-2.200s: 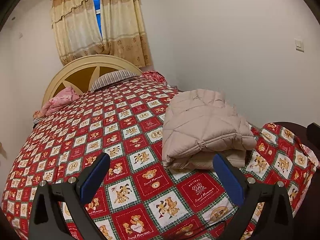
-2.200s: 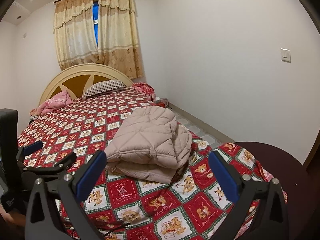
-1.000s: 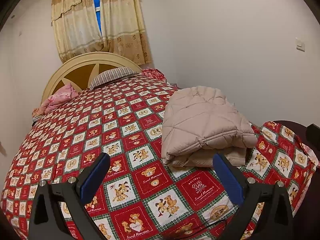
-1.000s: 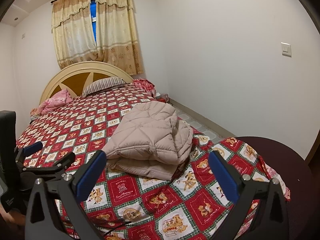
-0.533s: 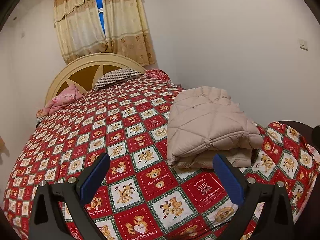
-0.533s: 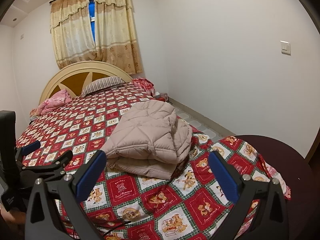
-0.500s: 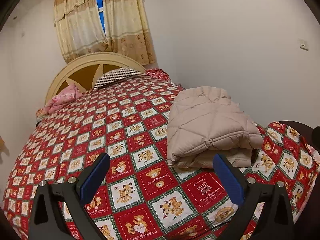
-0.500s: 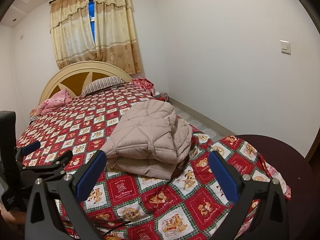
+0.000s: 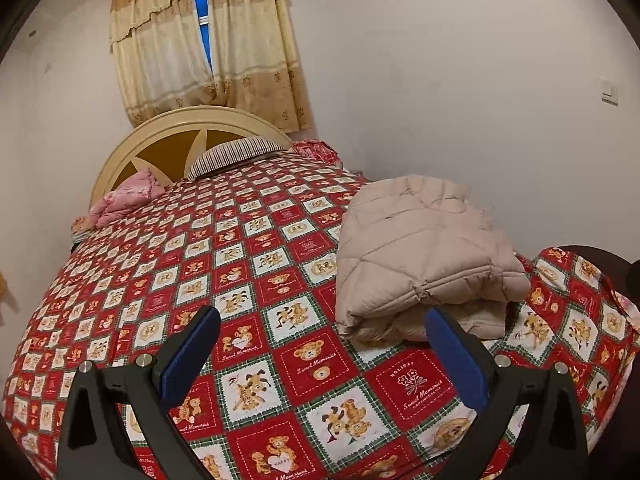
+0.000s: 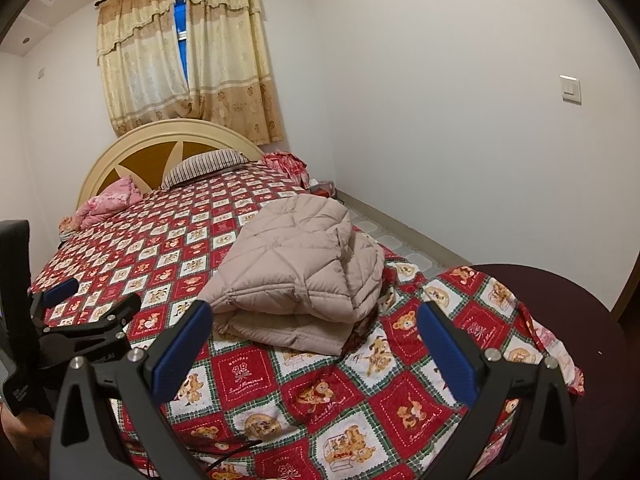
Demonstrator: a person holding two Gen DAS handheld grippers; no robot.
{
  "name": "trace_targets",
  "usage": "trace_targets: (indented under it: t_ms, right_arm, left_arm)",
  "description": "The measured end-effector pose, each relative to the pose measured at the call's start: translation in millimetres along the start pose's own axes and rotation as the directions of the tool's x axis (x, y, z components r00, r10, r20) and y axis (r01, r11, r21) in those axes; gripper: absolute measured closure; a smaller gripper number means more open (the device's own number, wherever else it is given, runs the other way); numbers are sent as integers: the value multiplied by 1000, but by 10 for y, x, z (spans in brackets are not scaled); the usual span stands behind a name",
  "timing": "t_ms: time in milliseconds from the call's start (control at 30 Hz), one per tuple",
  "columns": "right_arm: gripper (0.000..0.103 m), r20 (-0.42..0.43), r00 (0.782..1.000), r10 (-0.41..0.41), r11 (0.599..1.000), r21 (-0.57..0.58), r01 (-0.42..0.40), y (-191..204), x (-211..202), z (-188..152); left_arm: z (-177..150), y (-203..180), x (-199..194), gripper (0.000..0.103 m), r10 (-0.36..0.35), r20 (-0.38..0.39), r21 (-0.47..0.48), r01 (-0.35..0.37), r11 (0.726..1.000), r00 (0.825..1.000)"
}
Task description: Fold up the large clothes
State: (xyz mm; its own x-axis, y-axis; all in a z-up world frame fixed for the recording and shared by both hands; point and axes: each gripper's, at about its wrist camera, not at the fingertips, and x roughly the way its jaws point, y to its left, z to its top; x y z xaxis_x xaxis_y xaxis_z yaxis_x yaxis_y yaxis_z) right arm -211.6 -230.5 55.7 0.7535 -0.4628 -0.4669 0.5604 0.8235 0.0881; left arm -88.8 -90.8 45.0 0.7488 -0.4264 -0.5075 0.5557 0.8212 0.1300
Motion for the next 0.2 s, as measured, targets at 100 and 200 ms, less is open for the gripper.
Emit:
trace_targets:
  t_ms: [100, 200]
  right_arm:
    - [0, -4, 1000, -2, 1000, 0, 2, -6, 11, -12]
    - [0, -11, 1000, -2, 1000, 5, 2, -21, 30, -26]
  left_arm:
    - [7, -5, 18, 1, 2, -8, 3, -2, 1000, 1000]
    - [21, 4, 28, 1, 15, -12, -1, -15, 1000, 1000]
